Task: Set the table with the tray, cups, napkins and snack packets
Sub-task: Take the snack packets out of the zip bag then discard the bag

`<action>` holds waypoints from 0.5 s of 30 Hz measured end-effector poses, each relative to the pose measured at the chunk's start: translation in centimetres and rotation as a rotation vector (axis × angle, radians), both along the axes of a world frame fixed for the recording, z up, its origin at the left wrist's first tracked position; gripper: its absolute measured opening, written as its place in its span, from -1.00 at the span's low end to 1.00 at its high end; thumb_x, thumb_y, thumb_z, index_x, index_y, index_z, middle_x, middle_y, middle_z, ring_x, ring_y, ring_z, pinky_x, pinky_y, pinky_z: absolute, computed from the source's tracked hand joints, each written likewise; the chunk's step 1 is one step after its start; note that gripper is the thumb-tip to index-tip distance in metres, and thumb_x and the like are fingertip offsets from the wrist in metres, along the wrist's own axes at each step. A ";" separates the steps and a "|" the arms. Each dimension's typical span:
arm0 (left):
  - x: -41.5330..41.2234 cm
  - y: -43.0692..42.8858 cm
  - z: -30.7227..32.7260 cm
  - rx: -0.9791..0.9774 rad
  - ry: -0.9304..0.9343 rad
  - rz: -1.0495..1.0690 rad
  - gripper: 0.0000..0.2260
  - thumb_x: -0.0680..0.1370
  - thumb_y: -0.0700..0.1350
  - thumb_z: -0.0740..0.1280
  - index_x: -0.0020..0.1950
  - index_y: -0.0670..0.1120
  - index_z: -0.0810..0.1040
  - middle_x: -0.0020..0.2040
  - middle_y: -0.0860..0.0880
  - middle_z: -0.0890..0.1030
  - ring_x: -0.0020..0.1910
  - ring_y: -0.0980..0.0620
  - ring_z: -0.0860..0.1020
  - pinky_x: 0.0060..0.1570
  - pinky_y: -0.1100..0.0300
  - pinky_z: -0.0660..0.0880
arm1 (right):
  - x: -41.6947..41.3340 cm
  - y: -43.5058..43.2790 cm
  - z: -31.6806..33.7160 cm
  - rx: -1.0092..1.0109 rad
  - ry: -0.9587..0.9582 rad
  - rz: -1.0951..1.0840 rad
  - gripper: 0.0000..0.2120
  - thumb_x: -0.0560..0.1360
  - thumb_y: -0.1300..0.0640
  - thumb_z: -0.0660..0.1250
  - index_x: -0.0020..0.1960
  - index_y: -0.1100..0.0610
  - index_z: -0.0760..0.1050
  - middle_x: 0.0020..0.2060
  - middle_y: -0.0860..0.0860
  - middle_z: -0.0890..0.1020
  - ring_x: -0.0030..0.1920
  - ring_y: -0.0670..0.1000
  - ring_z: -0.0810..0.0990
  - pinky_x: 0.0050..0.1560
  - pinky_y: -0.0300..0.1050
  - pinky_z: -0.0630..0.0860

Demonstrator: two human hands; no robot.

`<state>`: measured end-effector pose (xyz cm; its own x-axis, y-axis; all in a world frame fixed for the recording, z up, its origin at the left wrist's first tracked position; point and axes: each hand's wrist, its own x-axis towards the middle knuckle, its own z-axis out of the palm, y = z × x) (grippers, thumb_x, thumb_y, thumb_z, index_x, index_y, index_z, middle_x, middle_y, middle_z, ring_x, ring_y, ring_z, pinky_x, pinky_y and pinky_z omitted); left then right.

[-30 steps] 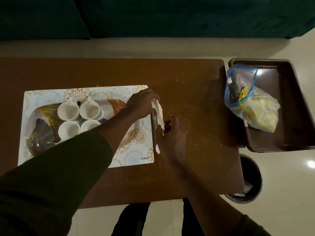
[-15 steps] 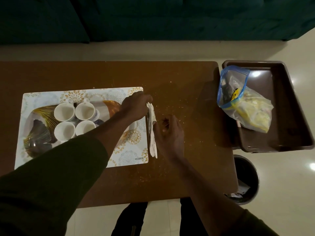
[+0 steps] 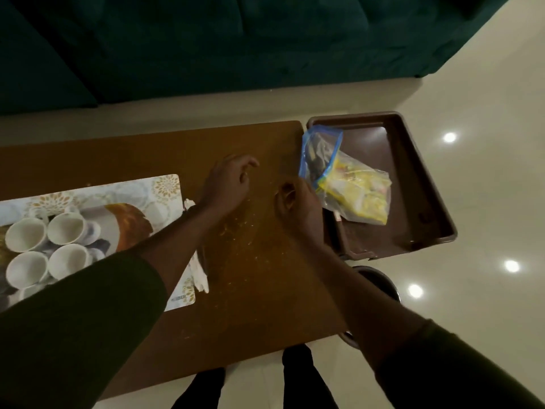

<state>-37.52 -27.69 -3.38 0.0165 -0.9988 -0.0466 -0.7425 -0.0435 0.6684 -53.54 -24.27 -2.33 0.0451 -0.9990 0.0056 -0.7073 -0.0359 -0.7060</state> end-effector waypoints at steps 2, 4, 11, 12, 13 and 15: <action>-2.6 -0.8 0.5 0.024 0.049 0.019 -0.68 0.56 -0.32 0.24 0.25 -0.04 0.56 0.14 -0.06 0.60 0.07 0.03 0.56 -0.09 0.22 0.52 | -2.8 -1.6 0.8 -0.055 -0.005 -0.018 -0.88 0.50 0.25 0.30 0.02 0.26 0.50 -0.07 0.15 0.60 -0.11 0.11 0.58 -0.09 0.10 0.53; -4.9 -1.6 0.9 0.072 0.115 0.051 -0.70 0.57 -0.30 0.24 0.24 -0.04 0.57 0.10 -0.06 0.62 0.03 0.02 0.57 -0.03 0.11 0.58 | -5.4 -3.1 1.5 -0.099 -0.022 -0.061 -0.87 0.48 0.27 0.31 0.02 0.26 0.51 -0.05 0.13 0.61 -0.13 0.10 0.59 -0.11 0.07 0.54; -12.3 -4.7 1.0 0.361 0.356 0.227 -0.77 0.55 -0.18 0.34 0.20 -0.08 0.57 0.16 -0.14 0.61 0.07 -0.08 0.58 -0.13 0.15 0.48 | -13.0 -7.0 1.4 -0.026 -0.027 -0.226 -0.81 0.45 0.22 0.29 0.07 0.16 0.49 -0.01 0.03 0.62 -0.07 0.06 0.60 -0.14 -0.17 0.42; -13.2 -4.9 1.0 0.415 0.392 0.249 -0.77 0.55 -0.19 0.35 0.20 -0.08 0.57 0.20 -0.14 0.59 0.10 -0.11 0.58 -0.09 0.09 0.53 | -13.8 -7.4 1.1 0.006 -0.031 -0.236 -0.80 0.47 0.18 0.29 0.09 0.15 0.48 0.01 0.03 0.61 -0.04 0.07 0.59 -0.12 -0.16 0.42; -14.1 -5.0 0.9 0.468 0.417 0.275 -0.77 0.55 -0.19 0.36 0.20 -0.08 0.58 0.25 -0.13 0.58 0.16 -0.15 0.57 -0.03 0.01 0.56 | -14.4 -7.8 0.9 0.040 -0.035 -0.237 -0.78 0.50 0.13 0.30 0.13 0.14 0.46 0.04 0.04 0.60 -0.01 0.08 0.59 -0.11 -0.14 0.43; -15.4 -4.9 0.7 0.577 0.457 0.329 -0.77 0.54 -0.18 0.37 0.20 -0.06 0.57 0.31 -0.08 0.54 0.23 -0.17 0.54 -0.01 -0.04 0.55 | -14.8 -8.3 0.4 0.117 -0.040 -0.231 -0.66 0.52 -0.02 0.29 0.22 0.13 0.41 0.12 0.07 0.58 0.08 0.08 0.57 -0.06 -0.12 0.43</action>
<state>-52.94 -32.59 -2.72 0.1600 -0.7624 -0.6270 -0.2902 -0.6435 0.7083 -68.36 -32.59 -1.89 -0.1819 -0.9767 -0.1135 -0.6588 0.2068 -0.7233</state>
